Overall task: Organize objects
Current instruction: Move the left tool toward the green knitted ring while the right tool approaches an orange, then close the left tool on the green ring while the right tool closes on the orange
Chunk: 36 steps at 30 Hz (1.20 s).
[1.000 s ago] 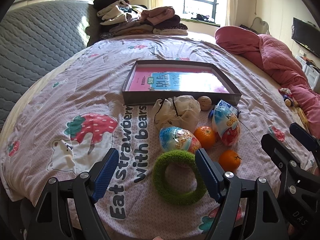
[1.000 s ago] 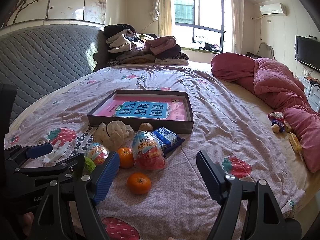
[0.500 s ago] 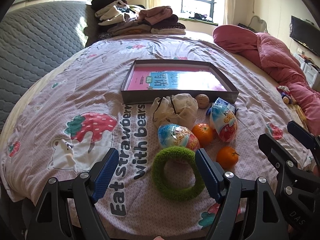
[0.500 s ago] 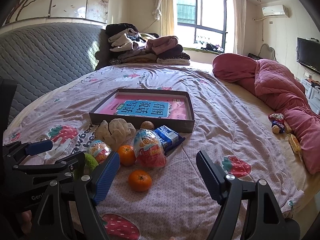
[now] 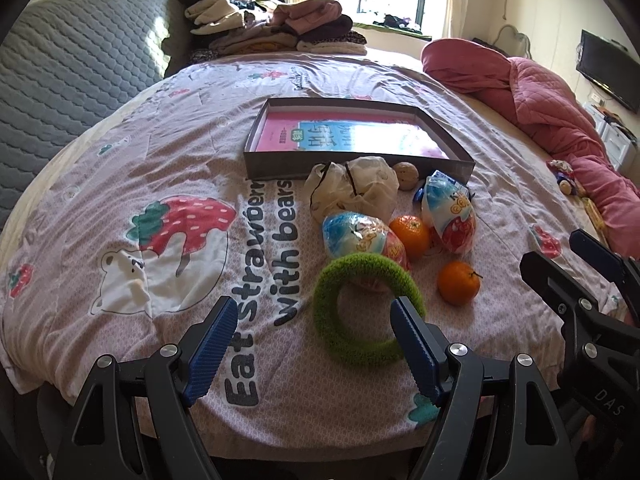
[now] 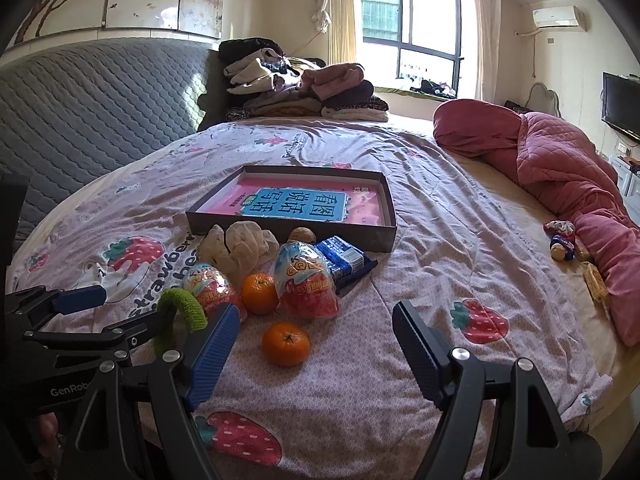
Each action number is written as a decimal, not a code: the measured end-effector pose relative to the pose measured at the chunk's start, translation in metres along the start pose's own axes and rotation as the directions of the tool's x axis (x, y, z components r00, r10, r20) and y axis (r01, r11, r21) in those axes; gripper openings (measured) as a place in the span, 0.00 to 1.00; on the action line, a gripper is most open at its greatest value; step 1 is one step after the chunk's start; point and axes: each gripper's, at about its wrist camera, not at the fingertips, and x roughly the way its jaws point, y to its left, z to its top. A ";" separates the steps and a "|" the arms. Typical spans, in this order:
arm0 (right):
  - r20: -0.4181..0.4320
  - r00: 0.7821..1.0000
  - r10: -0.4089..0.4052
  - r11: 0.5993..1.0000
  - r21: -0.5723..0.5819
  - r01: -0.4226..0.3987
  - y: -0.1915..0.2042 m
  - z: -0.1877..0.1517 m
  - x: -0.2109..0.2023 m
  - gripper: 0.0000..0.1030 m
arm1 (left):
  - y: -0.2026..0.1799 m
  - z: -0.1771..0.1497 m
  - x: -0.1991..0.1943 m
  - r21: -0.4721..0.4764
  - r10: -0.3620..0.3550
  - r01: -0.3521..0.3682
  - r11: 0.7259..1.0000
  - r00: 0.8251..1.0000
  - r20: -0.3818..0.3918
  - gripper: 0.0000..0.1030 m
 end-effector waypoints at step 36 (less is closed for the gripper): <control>-0.162 0.984 0.074 0.997 0.019 -0.072 -0.003 -0.026 0.061 0.70 | 0.020 -0.006 0.058 -0.024 -0.040 0.039 0.999 0.998 -0.052 0.64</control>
